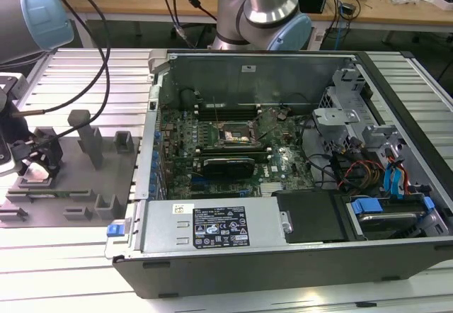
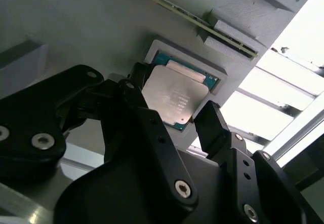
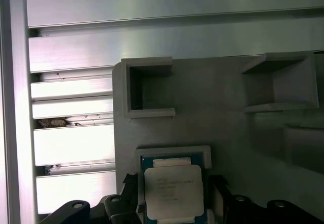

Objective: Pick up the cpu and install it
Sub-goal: 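Pick up the cpu and move it towards the insertion slot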

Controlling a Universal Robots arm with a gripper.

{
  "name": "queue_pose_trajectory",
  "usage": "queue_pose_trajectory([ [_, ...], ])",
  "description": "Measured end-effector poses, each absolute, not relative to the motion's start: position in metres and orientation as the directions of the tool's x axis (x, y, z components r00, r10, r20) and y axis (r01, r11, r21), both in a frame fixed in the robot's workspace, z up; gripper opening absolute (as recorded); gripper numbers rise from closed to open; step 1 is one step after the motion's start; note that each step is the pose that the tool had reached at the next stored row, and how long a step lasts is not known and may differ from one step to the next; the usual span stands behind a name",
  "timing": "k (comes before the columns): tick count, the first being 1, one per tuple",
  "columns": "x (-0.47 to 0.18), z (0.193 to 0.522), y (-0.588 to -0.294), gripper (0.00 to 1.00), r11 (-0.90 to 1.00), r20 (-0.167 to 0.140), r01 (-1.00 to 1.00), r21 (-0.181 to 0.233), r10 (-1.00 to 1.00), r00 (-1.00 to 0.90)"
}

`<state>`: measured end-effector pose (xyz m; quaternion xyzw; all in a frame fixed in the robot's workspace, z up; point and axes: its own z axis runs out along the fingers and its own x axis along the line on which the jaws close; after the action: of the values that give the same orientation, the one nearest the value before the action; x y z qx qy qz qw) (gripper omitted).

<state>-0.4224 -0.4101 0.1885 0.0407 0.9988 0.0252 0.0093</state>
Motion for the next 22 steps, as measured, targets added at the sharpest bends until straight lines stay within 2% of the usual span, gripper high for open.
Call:
queue_pose_trajectory([
  [22, -0.4239, 0.189, -0.4073, 0.66, 0.997, -0.017, 0.063, 0.049, 0.064, -0.998],
])
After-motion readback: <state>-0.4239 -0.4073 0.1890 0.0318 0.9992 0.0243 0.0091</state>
